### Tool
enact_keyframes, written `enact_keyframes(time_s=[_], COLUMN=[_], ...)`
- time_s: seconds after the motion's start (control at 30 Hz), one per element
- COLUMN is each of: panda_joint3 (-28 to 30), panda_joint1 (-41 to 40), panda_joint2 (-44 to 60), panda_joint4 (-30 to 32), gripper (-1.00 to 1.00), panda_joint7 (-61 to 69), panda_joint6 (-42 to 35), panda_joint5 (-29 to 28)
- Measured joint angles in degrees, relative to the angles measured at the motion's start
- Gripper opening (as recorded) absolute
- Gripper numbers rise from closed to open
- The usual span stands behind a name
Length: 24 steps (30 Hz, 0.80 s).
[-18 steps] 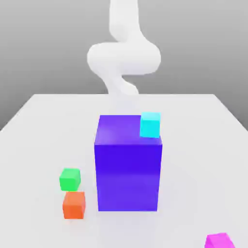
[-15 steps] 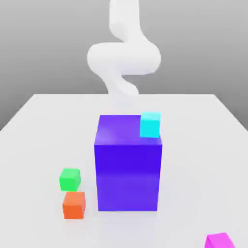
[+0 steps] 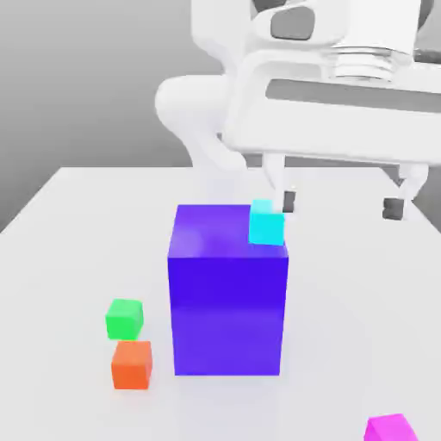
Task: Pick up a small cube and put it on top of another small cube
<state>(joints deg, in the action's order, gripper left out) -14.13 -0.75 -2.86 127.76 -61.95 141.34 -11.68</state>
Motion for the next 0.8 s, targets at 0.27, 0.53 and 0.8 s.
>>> enact_keyframes(time_s=[0.27, 0.53, 0.8], panda_joint3=[-1.0, -0.6, 1.3], panda_joint1=[3.8, 7.8, 9.4], panda_joint2=[16.2, 32.1, 36.6], panda_joint4=[-1.5, -3.5, -4.6], gripper=[0.0, 0.0, -1.0], panda_joint7=[-4.9, -8.1, -9.3], panda_joint6=[4.0, 10.7, 14.0], panda_joint5=[-2.6, -3.7, -5.4])
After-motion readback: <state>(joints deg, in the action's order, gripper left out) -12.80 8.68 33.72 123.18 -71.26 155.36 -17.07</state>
